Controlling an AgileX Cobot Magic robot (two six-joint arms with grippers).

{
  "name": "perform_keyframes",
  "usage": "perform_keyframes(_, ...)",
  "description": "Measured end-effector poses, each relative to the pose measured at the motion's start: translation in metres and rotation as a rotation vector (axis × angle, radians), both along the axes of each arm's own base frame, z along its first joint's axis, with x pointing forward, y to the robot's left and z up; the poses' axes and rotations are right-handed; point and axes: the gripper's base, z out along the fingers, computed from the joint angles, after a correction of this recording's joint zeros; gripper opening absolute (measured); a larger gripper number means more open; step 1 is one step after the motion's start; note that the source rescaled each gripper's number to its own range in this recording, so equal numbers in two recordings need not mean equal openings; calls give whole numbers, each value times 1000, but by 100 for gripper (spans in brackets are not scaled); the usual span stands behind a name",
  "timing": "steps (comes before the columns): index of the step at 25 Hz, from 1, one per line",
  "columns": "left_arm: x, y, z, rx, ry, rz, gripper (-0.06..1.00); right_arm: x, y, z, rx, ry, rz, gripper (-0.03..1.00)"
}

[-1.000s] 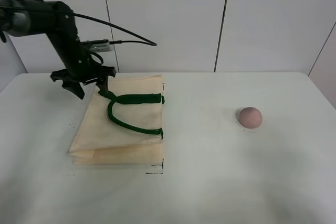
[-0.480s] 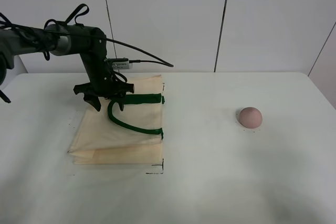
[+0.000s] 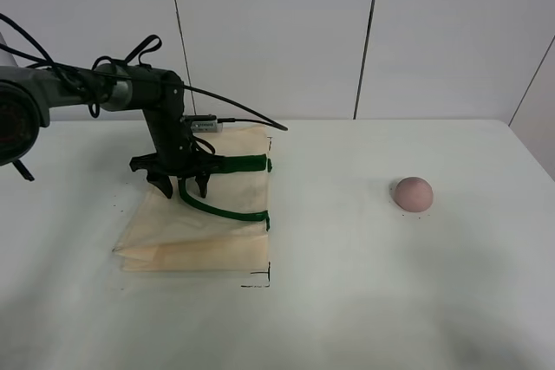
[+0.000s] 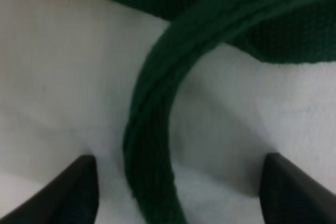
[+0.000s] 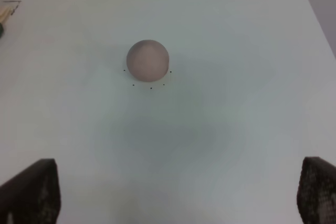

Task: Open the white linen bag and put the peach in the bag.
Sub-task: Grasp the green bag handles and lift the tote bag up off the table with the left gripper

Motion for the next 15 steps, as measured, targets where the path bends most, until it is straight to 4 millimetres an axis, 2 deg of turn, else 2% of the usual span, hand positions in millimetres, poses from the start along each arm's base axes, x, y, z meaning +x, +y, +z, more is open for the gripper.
perform_keyframes(1,0,0,0,-1,0,5,79,0,0,0,0,0,0,100)
perform_keyframes(3,-1,-3,0,-5,1,5,50,0,0,0,0,0,0,100)
perform_keyframes(5,-1,-3,2,-2,-2,3,10,0,0,0,0,0,0,100)
perform_keyframes(6,-1,-3,4,2,-5,1,0,0,0,0,0,0,0,100)
perform_keyframes(10,-2,-1,14,17,-7,-4,0,0,0,0,0,0,0,100)
perform_keyframes(11,0,-1,22,17,-17,-4,0,0,0,0,0,0,0,100)
perform_keyframes(14,4,-2,65,8,-68,-8,0,0,0,0,0,0,0,100)
perform_keyframes(15,4,-2,86,1,-97,-18,0,0,0,0,0,0,0,100)
